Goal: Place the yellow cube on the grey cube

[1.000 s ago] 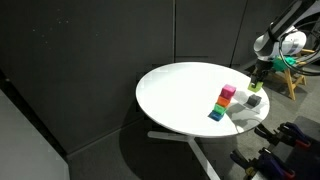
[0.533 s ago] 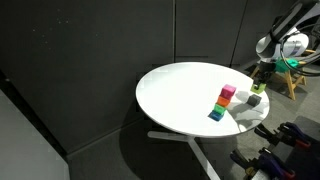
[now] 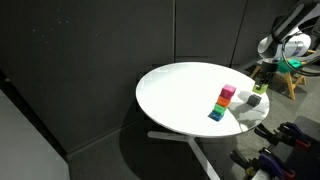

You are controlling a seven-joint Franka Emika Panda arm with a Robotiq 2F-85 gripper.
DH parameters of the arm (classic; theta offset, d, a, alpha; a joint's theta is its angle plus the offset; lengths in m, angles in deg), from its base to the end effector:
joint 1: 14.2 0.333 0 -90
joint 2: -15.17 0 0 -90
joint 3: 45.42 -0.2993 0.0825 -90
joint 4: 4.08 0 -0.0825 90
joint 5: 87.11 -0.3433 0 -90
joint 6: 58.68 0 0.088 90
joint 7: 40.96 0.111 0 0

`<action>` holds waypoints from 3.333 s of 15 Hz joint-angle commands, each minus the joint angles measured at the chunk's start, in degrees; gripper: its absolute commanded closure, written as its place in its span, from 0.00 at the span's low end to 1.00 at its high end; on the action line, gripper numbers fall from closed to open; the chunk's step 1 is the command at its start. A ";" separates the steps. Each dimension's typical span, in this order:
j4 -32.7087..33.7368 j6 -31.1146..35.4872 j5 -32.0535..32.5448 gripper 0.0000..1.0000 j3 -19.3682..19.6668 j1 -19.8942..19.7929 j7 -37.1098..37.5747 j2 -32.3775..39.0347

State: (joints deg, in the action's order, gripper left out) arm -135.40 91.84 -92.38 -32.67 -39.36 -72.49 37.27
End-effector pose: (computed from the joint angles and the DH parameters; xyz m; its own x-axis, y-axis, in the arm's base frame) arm 0.3912 -0.3113 0.1988 0.9827 -0.1774 -0.0529 -0.1768 -0.9841 0.0157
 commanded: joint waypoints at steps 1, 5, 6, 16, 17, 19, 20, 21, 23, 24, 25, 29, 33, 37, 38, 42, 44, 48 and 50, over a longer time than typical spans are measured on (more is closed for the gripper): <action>0.95 0.33 1.02 0.75 -0.97 -1.03 0.23 0.82; 1.03 0.51 1.46 0.75 -0.97 -0.94 0.50 1.53; 1.10 0.68 1.71 0.75 -0.84 -0.84 0.71 1.84; 3.06 0.45 2.35 0.75 -0.80 -0.77 1.97 4.28; 3.26 0.41 2.38 0.75 -0.81 -0.76 2.08 4.44; 3.57 0.49 2.50 0.75 -0.78 -0.72 2.32 4.72; 3.74 0.53 2.58 0.75 -0.77 -0.69 2.46 4.87; 3.89 0.62 2.70 0.75 -0.73 -0.62 2.65 5.04; 4.04 0.63 3.06 0.75 -0.75 -0.66 2.80 5.27; 4.04 0.73 3.26 0.75 -0.75 -0.68 2.80 5.36; 3.98 0.79 3.41 0.75 -0.76 -0.72 2.75 5.37; 3.68 0.84 3.78 0.75 -0.79 -0.83 2.51 5.24; 3.62 0.83 4.45 0.75 -0.69 -0.78 2.57 5.23; 3.66 1.04 5.00 0.75 -0.61 -0.66 2.72 5.45; 3.63 1.13 5.19 0.75 -0.57 -0.59 2.81 5.47; 3.36 1.60 5.72 0.75 -0.47 -0.35 3.09 5.51; 3.31 1.88 6.01 0.75 -0.41 -0.27 3.21 5.59; 3.15 2.51 6.96 0.75 -0.32 -0.19 3.58 5.75; 3.15 2.64 7.28 0.75 -0.29 -0.18 3.91 5.84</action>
State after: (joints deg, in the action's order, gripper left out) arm -132.44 93.26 -86.92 -32.98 -39.36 -70.59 42.89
